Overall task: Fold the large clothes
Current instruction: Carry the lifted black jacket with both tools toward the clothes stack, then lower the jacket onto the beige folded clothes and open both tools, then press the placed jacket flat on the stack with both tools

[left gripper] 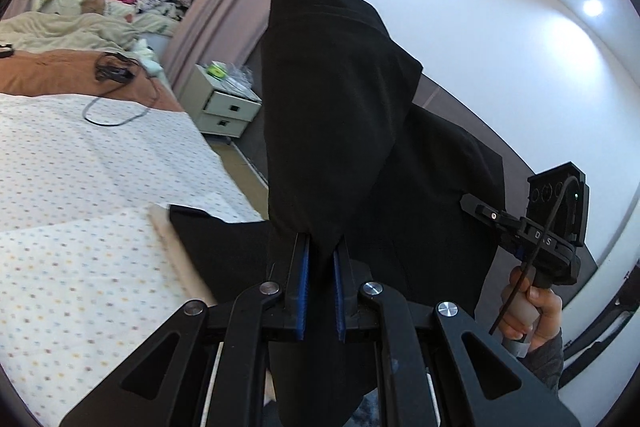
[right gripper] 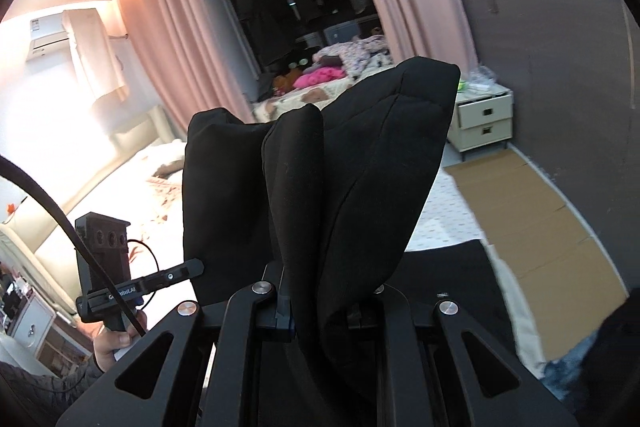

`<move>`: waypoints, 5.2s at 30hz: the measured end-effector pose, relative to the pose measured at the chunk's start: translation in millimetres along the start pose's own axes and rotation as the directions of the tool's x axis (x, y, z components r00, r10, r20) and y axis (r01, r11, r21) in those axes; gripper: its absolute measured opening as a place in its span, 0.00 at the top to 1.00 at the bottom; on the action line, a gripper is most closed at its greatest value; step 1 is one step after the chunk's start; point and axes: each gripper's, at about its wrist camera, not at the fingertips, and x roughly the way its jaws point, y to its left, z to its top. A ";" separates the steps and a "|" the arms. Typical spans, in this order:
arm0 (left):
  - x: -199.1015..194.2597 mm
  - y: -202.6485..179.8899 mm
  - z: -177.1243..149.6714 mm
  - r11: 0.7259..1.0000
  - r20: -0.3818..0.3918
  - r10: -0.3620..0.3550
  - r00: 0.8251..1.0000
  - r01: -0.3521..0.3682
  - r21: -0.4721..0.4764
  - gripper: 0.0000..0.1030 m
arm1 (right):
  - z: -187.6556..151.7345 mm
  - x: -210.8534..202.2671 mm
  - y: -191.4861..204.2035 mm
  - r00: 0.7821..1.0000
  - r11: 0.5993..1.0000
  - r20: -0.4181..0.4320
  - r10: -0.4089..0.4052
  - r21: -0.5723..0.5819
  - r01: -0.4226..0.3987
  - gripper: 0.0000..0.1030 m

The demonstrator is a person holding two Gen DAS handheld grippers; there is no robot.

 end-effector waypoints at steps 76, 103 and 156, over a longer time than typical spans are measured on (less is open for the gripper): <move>207.2 76.0 -53.7 0.953 -0.415 -0.007 0.910 -0.121 -0.279 0.79 | -20.5 219.3 -34.2 0.889 0.918 -0.346 -0.300 0.149 0.367 0.90; 158.6 83.4 -13.4 0.960 -0.379 0.104 0.920 -0.192 -0.204 0.10 | -60.1 196.7 -101.8 0.813 0.789 -0.375 -0.447 0.264 0.555 0.45; 119.6 40.8 -8.2 0.991 -0.319 0.124 0.940 -0.133 -0.009 0.16 | -193.7 52.1 -2.5 0.843 0.661 -0.154 -0.516 0.554 0.506 0.83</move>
